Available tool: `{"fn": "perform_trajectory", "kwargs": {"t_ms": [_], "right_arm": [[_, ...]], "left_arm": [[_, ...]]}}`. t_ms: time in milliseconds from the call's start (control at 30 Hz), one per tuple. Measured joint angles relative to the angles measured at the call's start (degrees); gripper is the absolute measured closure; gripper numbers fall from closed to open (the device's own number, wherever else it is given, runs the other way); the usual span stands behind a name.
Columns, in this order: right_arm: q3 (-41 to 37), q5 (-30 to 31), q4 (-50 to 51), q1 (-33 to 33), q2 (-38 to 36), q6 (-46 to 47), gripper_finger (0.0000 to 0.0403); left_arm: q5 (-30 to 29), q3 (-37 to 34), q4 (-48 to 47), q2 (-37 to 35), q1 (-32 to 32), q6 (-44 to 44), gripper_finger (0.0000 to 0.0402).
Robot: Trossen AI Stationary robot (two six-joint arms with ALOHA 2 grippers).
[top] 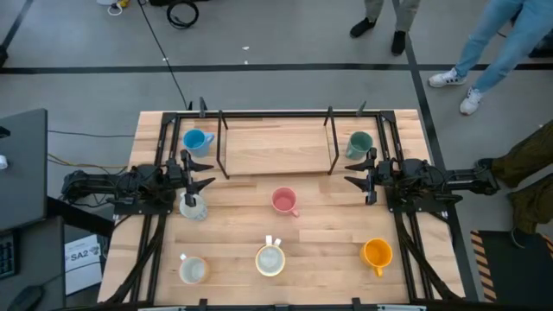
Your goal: Place coffee mugs
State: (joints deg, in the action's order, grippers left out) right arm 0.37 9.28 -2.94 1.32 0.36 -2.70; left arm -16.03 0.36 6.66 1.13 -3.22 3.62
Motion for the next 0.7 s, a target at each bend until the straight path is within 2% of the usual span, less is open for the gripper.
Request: {"fn": "perform_trajectory", "kwargs": {"t_ms": [267, 433, 600, 700], "right_arm": [[0.0, 0.0, 0.0, 0.0, 0.0, 0.0, 0.0238], [0.0, 0.0, 0.0, 0.0, 0.0, 0.0, 0.0238], [0.0, 0.0, 0.0, 0.0, 0.0, 0.0, 0.0238], [0.0, 0.0, 0.0, 0.0, 0.0, 0.0, 0.0238]], "left_arm": [[0.0, 0.0, 0.6, 0.0, 0.0, 0.0, 0.0205], [-0.7, 0.0, 7.3, 0.0, 0.0, 0.0, 0.0205], [-7.4, 0.2, 15.9, 0.0, 0.0, 0.1, 0.0205], [-15.2, 2.8, 14.8, 0.2, 0.0, 0.1, 0.0205]]}}
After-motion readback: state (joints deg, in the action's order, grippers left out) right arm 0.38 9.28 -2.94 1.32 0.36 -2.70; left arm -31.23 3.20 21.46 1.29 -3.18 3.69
